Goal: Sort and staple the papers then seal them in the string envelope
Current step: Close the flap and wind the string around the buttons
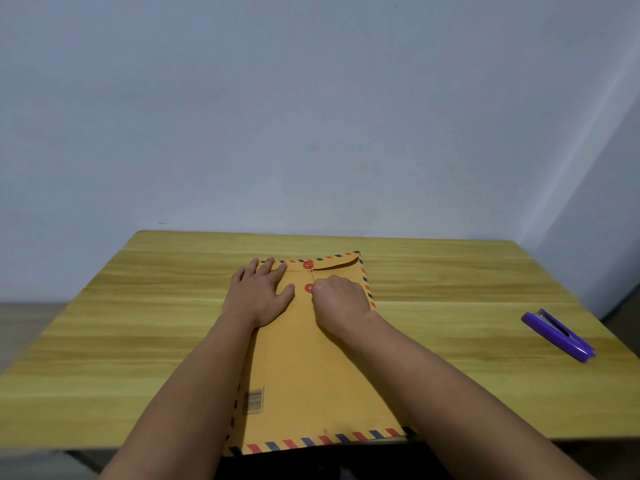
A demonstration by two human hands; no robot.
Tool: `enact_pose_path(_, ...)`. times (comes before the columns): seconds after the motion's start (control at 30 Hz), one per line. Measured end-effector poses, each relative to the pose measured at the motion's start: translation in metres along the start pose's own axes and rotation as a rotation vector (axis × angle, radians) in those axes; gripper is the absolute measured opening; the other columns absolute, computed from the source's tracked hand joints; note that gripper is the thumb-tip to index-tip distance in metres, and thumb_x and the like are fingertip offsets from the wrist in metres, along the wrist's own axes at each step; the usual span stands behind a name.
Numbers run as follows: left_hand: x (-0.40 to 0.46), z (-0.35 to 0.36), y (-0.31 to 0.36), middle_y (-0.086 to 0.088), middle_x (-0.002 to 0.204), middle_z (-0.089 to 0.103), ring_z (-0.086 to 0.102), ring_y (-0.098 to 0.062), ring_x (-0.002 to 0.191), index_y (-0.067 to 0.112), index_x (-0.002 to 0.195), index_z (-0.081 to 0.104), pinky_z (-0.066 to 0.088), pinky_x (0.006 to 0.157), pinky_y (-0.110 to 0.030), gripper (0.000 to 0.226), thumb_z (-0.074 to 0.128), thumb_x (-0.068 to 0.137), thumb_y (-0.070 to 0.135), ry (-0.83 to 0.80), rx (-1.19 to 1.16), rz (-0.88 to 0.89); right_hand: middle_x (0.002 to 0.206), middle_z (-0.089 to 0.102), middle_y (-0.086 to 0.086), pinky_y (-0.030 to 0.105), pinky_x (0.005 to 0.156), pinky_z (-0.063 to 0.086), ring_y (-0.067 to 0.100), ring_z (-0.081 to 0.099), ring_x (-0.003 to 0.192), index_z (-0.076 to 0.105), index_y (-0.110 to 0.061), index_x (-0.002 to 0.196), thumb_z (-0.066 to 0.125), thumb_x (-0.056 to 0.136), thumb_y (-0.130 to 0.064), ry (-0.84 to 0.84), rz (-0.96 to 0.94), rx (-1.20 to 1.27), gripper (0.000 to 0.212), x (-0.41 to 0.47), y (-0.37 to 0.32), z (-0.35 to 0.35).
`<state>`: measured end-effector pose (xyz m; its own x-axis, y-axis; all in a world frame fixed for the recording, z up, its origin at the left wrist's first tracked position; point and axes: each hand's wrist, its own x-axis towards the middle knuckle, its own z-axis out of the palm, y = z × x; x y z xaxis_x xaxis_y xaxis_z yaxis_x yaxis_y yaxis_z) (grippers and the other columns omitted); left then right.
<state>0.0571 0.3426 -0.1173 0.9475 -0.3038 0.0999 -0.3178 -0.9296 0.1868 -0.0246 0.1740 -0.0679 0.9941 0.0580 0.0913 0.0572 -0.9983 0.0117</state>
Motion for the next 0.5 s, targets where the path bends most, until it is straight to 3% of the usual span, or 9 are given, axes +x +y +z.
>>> enact_pose_path(0.23, -0.001, 0.000, 0.000, 0.005, 0.167, 0.019, 0.009, -0.022, 0.155, 0.038, 0.157, 0.027, 0.008, 0.125, -0.046, 0.068, 0.028, 0.095, 0.066, 0.015, -0.007, 0.007, 0.123, 0.071, 0.004, 0.037, 0.080, 0.048, 0.028, 0.066, 0.111, 0.071, -0.023, 0.131, 0.055, 0.105, -0.017, 0.037, 0.007, 0.137, 0.032, 0.011, 0.005, 0.010)
enact_pose_path(0.37, -0.001, 0.001, 0.000, 0.006, 0.167, 0.019, 0.009, -0.022, 0.155, 0.037, 0.157, 0.027, 0.008, 0.125, -0.046, 0.068, 0.028, 0.095, 0.065, 0.017, -0.012, 0.009, 0.114, 0.074, 0.003, 0.034, 0.072, 0.041, 0.027, 0.067, 0.104, 0.074, -0.022, 0.121, 0.053, 0.106, -0.021, 0.036, -0.041, 0.105, 0.026, 0.016, 0.009, 0.005)
enact_pose_path(0.5, -0.001, 0.001, -0.001, 0.004, 0.168, 0.018, 0.006, -0.025, 0.156, 0.036, 0.157, 0.026, 0.008, 0.125, -0.047, 0.069, 0.027, 0.095, 0.065, 0.018, -0.005, 0.013, 0.115, 0.071, 0.007, 0.035, 0.073, 0.038, 0.030, 0.066, 0.107, 0.071, -0.018, 0.121, 0.047, 0.107, -0.018, 0.017, -0.072, 0.004, 0.027, 0.017, 0.010, -0.005)
